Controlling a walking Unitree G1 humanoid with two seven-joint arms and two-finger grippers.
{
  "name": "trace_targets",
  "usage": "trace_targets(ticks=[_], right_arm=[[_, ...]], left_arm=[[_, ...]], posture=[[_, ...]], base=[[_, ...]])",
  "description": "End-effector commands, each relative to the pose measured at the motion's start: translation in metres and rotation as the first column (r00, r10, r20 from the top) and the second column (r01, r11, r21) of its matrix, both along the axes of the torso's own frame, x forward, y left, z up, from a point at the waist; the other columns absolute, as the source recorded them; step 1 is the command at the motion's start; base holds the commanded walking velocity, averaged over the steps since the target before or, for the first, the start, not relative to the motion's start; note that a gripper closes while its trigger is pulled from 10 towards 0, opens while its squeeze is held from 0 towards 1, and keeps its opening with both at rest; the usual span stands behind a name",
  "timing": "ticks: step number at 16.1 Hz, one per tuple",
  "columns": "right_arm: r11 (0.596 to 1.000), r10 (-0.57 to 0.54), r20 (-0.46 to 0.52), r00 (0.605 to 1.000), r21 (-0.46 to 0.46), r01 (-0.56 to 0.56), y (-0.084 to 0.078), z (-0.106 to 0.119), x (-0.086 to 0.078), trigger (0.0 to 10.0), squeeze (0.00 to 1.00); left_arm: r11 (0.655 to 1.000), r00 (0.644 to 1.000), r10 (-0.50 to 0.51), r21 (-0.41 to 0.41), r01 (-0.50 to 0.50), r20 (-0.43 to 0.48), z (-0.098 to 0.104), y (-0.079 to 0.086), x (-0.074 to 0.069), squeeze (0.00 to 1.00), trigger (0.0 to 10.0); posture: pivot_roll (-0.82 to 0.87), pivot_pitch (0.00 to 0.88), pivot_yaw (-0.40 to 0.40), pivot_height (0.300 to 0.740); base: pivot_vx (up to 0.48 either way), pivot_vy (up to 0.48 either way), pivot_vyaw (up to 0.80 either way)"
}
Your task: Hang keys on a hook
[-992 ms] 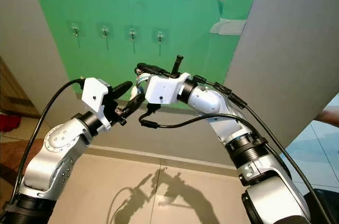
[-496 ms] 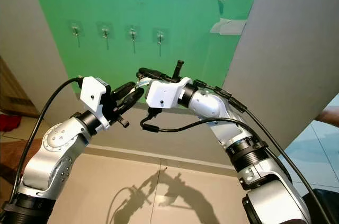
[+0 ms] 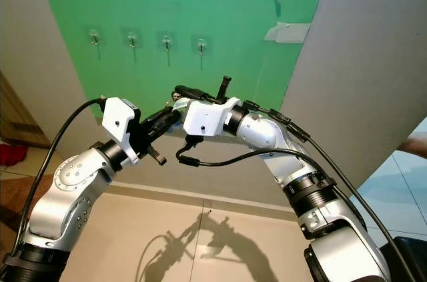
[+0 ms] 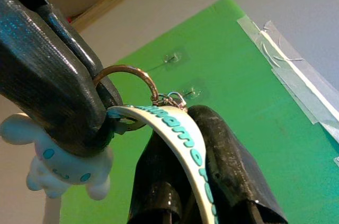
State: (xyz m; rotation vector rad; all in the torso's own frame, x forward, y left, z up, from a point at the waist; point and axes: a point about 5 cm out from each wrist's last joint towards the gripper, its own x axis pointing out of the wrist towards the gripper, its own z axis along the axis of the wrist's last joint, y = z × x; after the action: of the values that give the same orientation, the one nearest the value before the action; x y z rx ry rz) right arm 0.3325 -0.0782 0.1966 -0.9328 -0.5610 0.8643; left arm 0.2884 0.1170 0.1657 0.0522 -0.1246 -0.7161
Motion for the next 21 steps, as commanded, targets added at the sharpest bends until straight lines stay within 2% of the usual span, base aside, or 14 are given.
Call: trace_targets(ticks=[1,3,4,5,10,11,12,19,21], right_arm=[[1.0,-0.007,0.036,0.999,0.017,0.007,-0.001,0.01,0.0,0.0,0.0],[1.0,-0.014,0.04,0.999,0.017,0.013,-0.001,0.012,0.001,0.0,0.0],[1.0,-0.023,0.04,0.999,0.011,0.023,-0.003,0.011,0.001,2.2,0.0],[0.999,-0.031,0.041,0.999,0.008,0.031,-0.004,0.01,0.002,10.0,0.0],[0.997,-0.077,0.03,0.997,0.032,0.076,-0.008,0.01,0.004,10.0,0.0],[0.996,-0.08,0.036,0.996,0.037,0.079,-0.008,0.011,0.004,10.0,0.98],[0.996,-0.079,0.038,0.996,0.034,0.078,-0.008,0.011,0.004,10.0,1.0],[0.993,-0.117,0.044,0.992,0.01,0.117,-0.009,0.01,0.009,10.0,1.0],[0.982,-0.187,0.052,0.981,0.024,0.186,-0.019,0.012,0.016,10.0,1.0]], left_arm=[[1.0,1.0,-0.017,0.009,0.017,0.005,0.0,-0.001,0.001,0.0,0.0],[1.0,1.0,-0.022,0.008,0.022,0.005,0.001,-0.003,0.002,0.0,0.0],[1.0,1.0,-0.025,0.007,0.025,0.006,0.001,-0.003,0.002,0.0,0.0],[1.0,1.0,-0.024,0.006,0.024,0.007,0.001,-0.003,0.002,0.0,0.0],[1.0,1.0,-0.027,-0.003,0.027,0.012,0.003,-0.005,0.004,0.0,0.0],[1.0,1.0,-0.027,-0.003,0.027,0.012,0.003,-0.004,0.004,0.0,0.0],[1.0,1.0,-0.026,-0.004,0.026,0.013,0.003,-0.004,0.004,0.0,0.0],[1.0,1.0,-0.024,-0.008,0.024,0.013,0.004,-0.003,0.004,0.0,0.0],[1.0,1.0,-0.024,-0.011,0.024,0.016,0.005,-0.002,0.005,0.0,0.0]], posture=[[-0.07,0.0,0.03,0.74],[-0.08,0.0,0.033,0.74],[-0.08,0.0,0.035,0.74],[-0.08,0.0,0.037,0.74],[-0.09,0.0,0.041,0.74],[-0.09,0.0,0.04,0.74],[-0.09,0.0,0.04,0.74],[-0.08,0.0,0.036,0.74],[-0.08,0.0,0.036,0.74]], base=[[0.0,0.0,0.0],[0.0,0.0,0.0],[0.0,0.0,0.0],[0.0,0.0,0.0],[0.0,0.0,0.0],[0.0,0.0,0.0],[0.0,0.0,0.0],[0.0,0.0,0.0],[0.0,0.0,0.0]])
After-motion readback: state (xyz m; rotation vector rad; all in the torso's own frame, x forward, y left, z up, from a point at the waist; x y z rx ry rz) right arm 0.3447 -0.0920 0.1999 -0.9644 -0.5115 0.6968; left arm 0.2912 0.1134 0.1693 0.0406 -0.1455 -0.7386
